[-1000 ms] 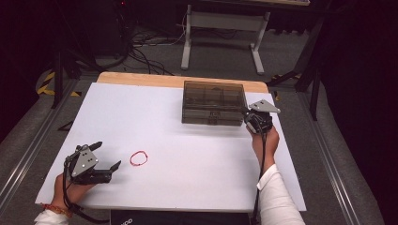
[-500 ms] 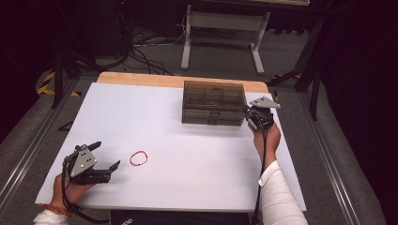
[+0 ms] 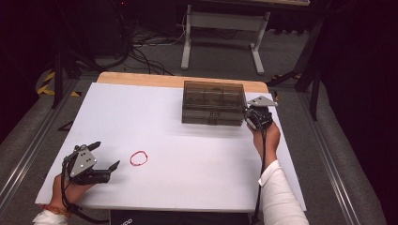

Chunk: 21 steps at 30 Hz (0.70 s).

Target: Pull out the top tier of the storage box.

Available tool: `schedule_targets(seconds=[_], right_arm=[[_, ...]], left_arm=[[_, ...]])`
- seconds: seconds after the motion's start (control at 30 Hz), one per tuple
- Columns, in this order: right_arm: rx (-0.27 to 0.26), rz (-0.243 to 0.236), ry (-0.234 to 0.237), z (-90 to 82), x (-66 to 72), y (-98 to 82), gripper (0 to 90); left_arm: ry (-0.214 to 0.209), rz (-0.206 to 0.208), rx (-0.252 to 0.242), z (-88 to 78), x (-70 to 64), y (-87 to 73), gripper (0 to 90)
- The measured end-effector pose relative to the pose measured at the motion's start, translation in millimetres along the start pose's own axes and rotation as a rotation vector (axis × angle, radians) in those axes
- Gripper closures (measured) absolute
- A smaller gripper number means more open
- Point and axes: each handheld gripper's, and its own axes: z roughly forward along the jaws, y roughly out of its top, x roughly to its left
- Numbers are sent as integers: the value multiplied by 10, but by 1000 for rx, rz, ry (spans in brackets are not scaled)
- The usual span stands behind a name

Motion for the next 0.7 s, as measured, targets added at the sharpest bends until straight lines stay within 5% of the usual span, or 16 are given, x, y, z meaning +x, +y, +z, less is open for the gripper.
schedule_targets(seconds=[0.3, 0.47, 0.7], right_arm=[[49, -17, 29, 20, -37, 65, 900], [148, -62, 70, 40, -46, 149, 900], [170, -75, 77, 44, -49, 174, 900]], left_arm=[[-2, 1, 0, 4, 0, 2, 97], [-2, 1, -3, 2, -3, 7, 97], [-5, -1, -2, -2, -2, 6, 98]])
